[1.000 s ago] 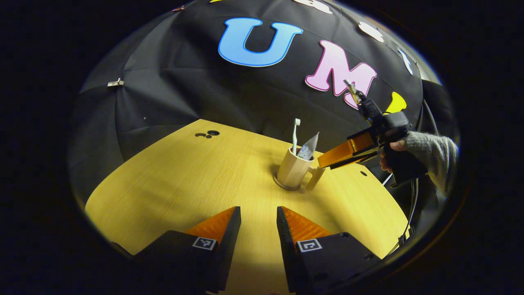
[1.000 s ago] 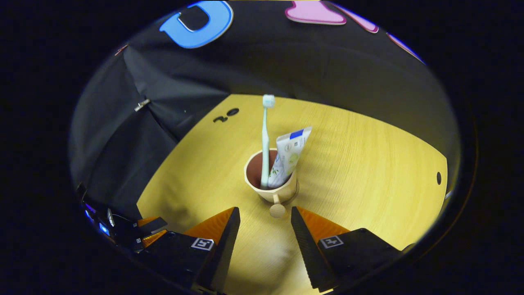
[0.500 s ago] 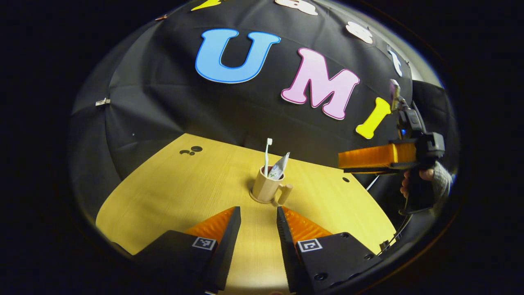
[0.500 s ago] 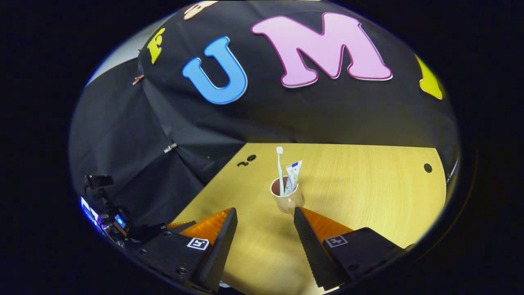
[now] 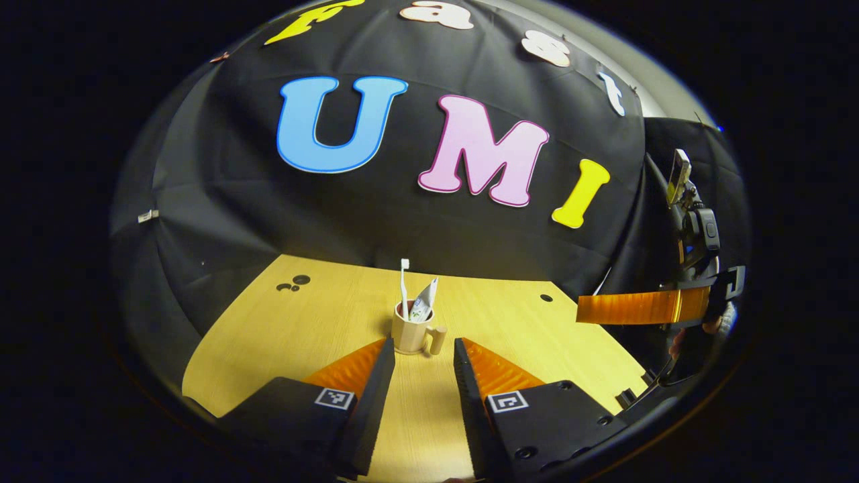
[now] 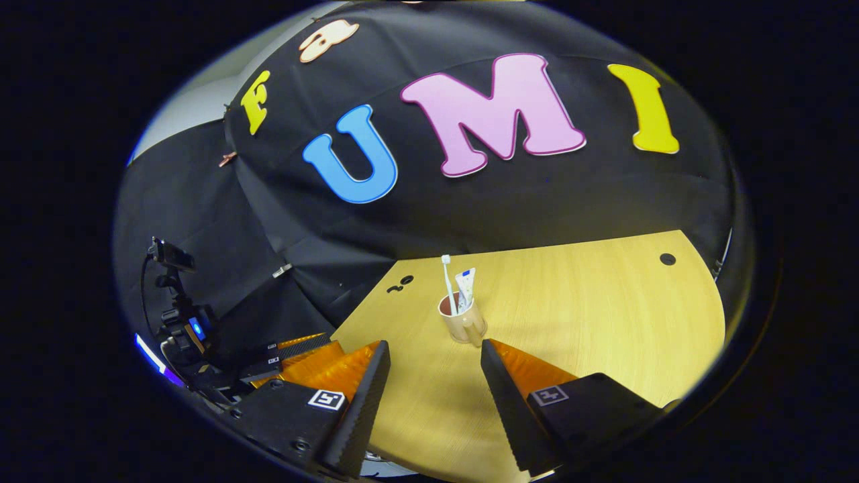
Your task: Put the toothbrush and toothpaste on the desktop into the cup, then pick up the cup and place it on the coaster on the desktop.
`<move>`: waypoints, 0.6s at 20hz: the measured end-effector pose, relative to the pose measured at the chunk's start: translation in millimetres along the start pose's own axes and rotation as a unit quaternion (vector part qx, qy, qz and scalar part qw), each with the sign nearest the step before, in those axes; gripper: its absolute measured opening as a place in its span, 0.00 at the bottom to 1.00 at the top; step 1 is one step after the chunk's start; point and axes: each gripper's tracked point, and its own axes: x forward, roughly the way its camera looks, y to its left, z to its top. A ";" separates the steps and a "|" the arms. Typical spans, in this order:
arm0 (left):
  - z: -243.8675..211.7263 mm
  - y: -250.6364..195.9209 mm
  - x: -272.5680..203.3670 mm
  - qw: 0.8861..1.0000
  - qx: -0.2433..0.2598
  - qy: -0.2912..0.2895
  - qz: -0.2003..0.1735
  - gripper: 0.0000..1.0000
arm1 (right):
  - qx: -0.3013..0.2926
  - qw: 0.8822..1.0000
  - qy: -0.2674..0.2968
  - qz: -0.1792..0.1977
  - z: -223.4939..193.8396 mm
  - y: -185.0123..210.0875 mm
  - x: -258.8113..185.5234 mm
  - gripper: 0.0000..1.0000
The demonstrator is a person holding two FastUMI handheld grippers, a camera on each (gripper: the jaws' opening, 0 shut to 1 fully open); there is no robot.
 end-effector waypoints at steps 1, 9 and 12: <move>1.5 -3.0 0.3 1.000 0.005 -0.002 -0.001 0.58 | 0.003 1.000 -0.001 -0.005 -0.7 -3.8 -4.1 0.84; 10.8 -19.7 -4.5 0.999 0.029 -0.022 -0.011 0.81 | 0.008 1.000 -0.005 -0.025 -2.9 -20.7 -16.9 0.84; 14.7 -22.7 -3.5 0.999 0.028 -0.025 -0.012 0.85 | 0.006 1.000 -0.001 -0.022 -3.4 -18.3 -16.5 0.84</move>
